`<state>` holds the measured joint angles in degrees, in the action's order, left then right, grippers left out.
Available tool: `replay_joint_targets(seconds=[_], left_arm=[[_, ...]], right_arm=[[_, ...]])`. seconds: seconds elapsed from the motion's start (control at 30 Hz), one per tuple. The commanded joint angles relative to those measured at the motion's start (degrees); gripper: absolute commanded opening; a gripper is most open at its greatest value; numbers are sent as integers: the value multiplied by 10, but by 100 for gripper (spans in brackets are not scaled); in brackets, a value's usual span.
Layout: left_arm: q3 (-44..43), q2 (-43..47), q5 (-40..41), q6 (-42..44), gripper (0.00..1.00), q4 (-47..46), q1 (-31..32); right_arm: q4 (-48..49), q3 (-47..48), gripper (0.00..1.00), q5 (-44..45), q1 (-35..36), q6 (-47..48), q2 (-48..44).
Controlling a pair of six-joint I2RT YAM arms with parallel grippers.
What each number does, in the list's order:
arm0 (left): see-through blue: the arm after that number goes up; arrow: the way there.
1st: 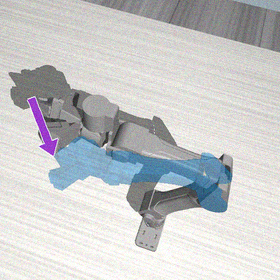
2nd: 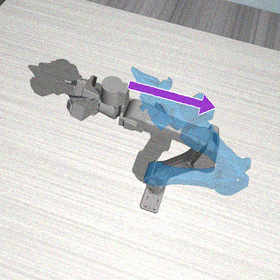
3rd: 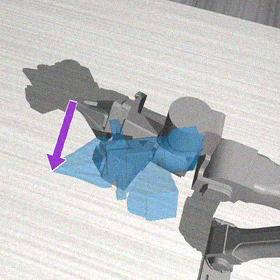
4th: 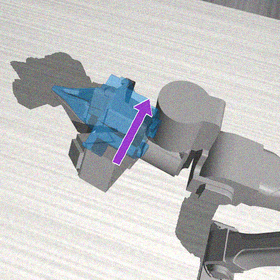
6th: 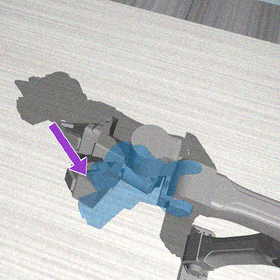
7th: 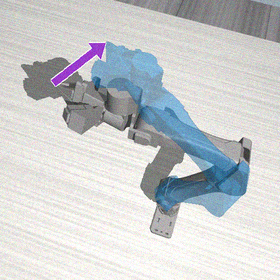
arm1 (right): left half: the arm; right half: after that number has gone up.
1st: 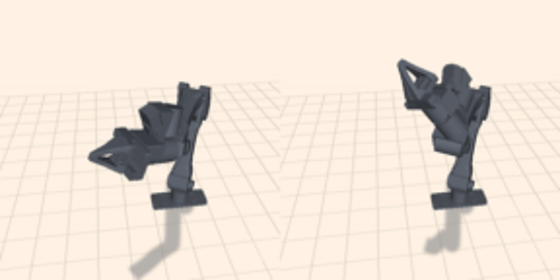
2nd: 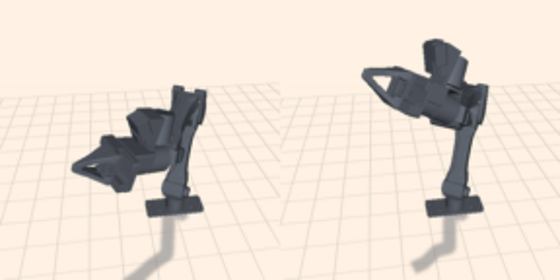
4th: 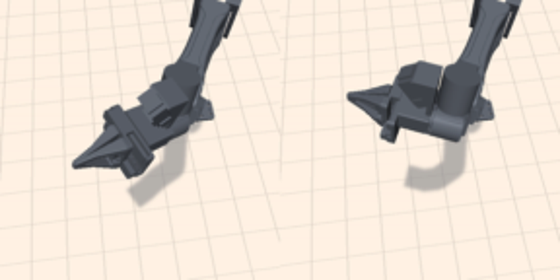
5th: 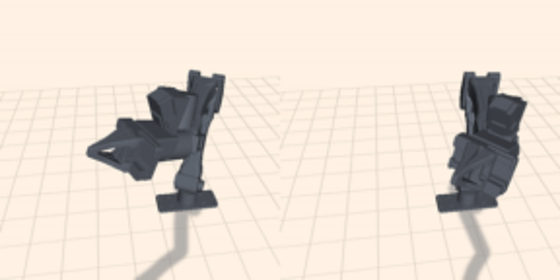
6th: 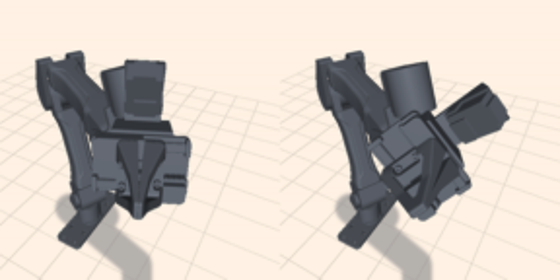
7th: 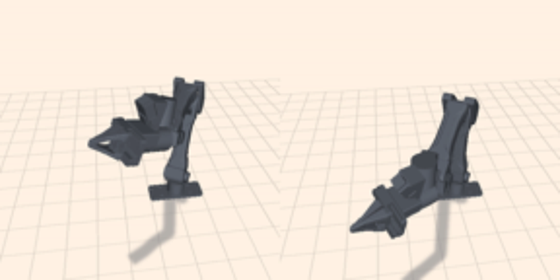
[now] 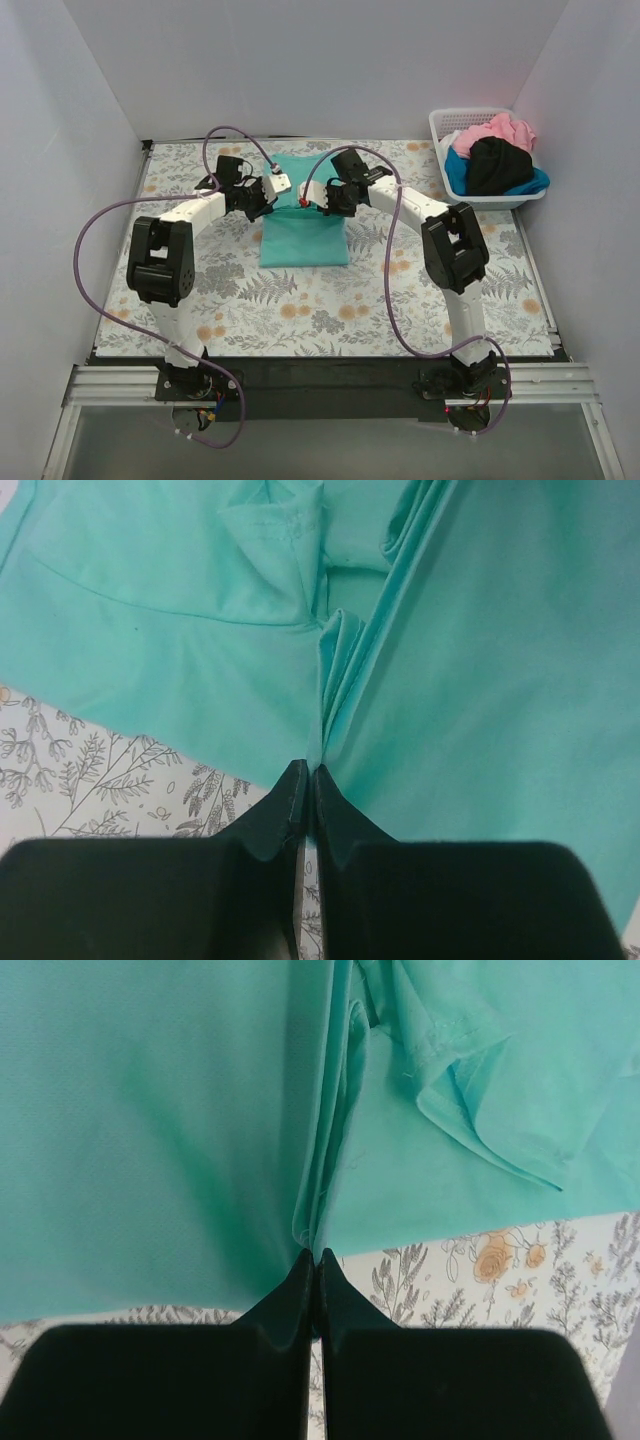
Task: Fold and stack the t-shirts
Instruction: Fold the tshirt
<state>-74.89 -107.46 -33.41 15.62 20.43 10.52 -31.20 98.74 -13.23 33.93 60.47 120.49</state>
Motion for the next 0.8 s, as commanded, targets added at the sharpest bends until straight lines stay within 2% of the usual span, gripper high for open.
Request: replay_joint_targets(seconds=[0.0, 0.23, 0.3, 0.33, 0.37, 0.43, 0.47, 0.5, 0.6, 0.7, 0.77], left_arm=[[-25, -15, 6, 2, 0, -29, -5], [-26, -49, 33, 1, 0, -42, -11], [-25, -52, 42, -13, 3, -46, -10], [-32, -53, 48, -22, 10, -48, -11], [-36, -51, 54, -32, 18, -46, -13], [-44, -40, 51, -66, 27, -44, -20], [-45, -24, 48, -79, 34, -44, -30], [-46, -14, 44, -110, 42, -44, -37], [-40, 31, 2, -168, 51, -29, -68], [16, 107, -34, -180, 53, -6, -76], [79, 145, -48, -176, 54, -5, -74]], right_arm=[[-2, 40, 1, 0, -9, 21, 31], [27, 57, 1, 14, -12, 15, 73], [32, 58, 15, 22, -11, 10, 72], [36, 59, 24, 31, -12, 7, 70], [37, 65, 39, 35, -13, 3, 67], [37, 70, 56, 43, -15, -12, 48], [36, 74, 59, 44, -16, -18, 38], [37, 74, 61, 46, -17, -27, 14], [33, 42, 64, 47, -19, -36, -44], [-3, -2, 63, 29, -18, -48, -96], [-23, -27, 57, 8, -15, -63, -117]])
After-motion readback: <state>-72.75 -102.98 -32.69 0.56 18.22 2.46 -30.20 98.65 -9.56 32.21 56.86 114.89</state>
